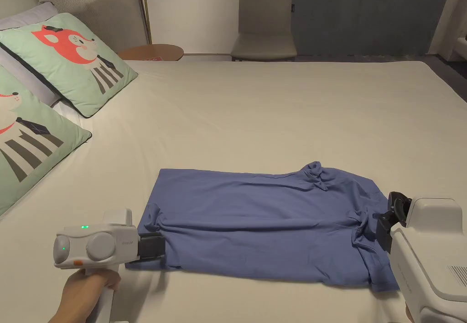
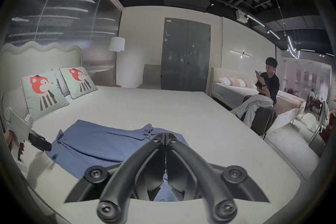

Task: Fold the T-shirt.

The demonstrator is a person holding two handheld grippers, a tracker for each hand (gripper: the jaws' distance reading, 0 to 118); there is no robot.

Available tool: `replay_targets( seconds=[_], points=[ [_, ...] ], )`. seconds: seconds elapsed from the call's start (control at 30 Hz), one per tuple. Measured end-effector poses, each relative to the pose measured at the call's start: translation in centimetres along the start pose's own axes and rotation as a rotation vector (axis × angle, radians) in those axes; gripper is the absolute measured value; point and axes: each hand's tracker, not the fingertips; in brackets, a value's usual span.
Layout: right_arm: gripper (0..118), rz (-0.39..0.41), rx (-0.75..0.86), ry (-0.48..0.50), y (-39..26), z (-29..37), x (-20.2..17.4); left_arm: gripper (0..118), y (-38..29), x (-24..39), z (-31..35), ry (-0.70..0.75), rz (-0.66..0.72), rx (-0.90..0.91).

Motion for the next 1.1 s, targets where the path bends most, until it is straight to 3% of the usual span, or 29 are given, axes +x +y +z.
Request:
replay_targets(
  seconds=[0.17,0.27,0.3,0.37,0.47,0.53,0.6,0.67,0.8,0.83,0.87,0.9,0.93,0.97,1.0,1.1],
  points=[
    [0,0.003,-0.029,-0.006,-0.5,-0.9,0.3,92,-1.0,0.6,-2.0,0.051,-0.046,-0.036],
    [1,0.000,-0.042,-0.013,-0.8,-1.1,0.7,30,-1.4,1.6,-2.3,0.046,-0.080,-0.042],
    [0,-0.002,-0.050,-0.016,-1.0,-1.2,0.9,16,-1.6,1.9,-2.3,0.016,-0.090,-0.042],
    [1,-0.016,-0.074,-0.019,-1.2,-1.3,1.4,6,-1.7,2.6,-2.0,0.024,-0.106,-0.031],
    [2,-0.039,-0.198,-0.034,-2.6,-2.6,2.4,5,-1.4,2.1,-1.4,0.011,-0.104,-0.002],
    [38,-0.057,-0.335,-0.025,-4.3,-3.8,3.1,5,-1.2,1.7,-0.5,0.003,-0.096,0.022],
    [85,-0.092,-0.437,-0.006,-6.7,-5.3,3.7,5,-1.1,1.5,0.3,-0.009,-0.087,0.043],
    [103,-0.116,-0.489,-0.014,-8.9,-6.4,3.9,5,-0.9,1.3,1.0,-0.020,-0.077,0.058],
    [97,-0.105,-0.548,-0.027,-10.5,-7.3,3.2,5,-0.7,1.0,1.4,-0.033,-0.066,0.072],
    [84,-0.116,-0.541,-0.015,-10.8,-7.4,3.2,5,-0.7,0.9,1.4,-0.033,-0.065,0.072],
    [53,-0.133,-0.538,-0.010,-11.1,-7.6,3.3,5,-0.8,0.9,1.4,-0.033,-0.063,0.072],
    [30,-0.146,-0.543,-0.012,-11.1,-7.6,3.5,5,-0.9,0.8,1.4,-0.032,-0.060,0.073],
    [20,-0.163,-0.542,-0.017,-11.0,-7.4,3.6,5,-0.9,0.9,1.5,-0.032,-0.055,0.072],
    [20,-0.188,-0.529,0.002,-11.0,-7.1,3.8,5,-1.1,0.8,1.6,-0.034,-0.046,0.071],
    [11,-0.215,-0.510,0.029,-10.8,-6.7,3.9,5,-1.3,0.6,1.6,-0.040,-0.036,0.070],
    [11,-0.184,-0.494,0.012,-9.8,-5.0,4.4,5,-1.9,0.0,1.6,-0.041,-0.027,0.067]
  ],
)
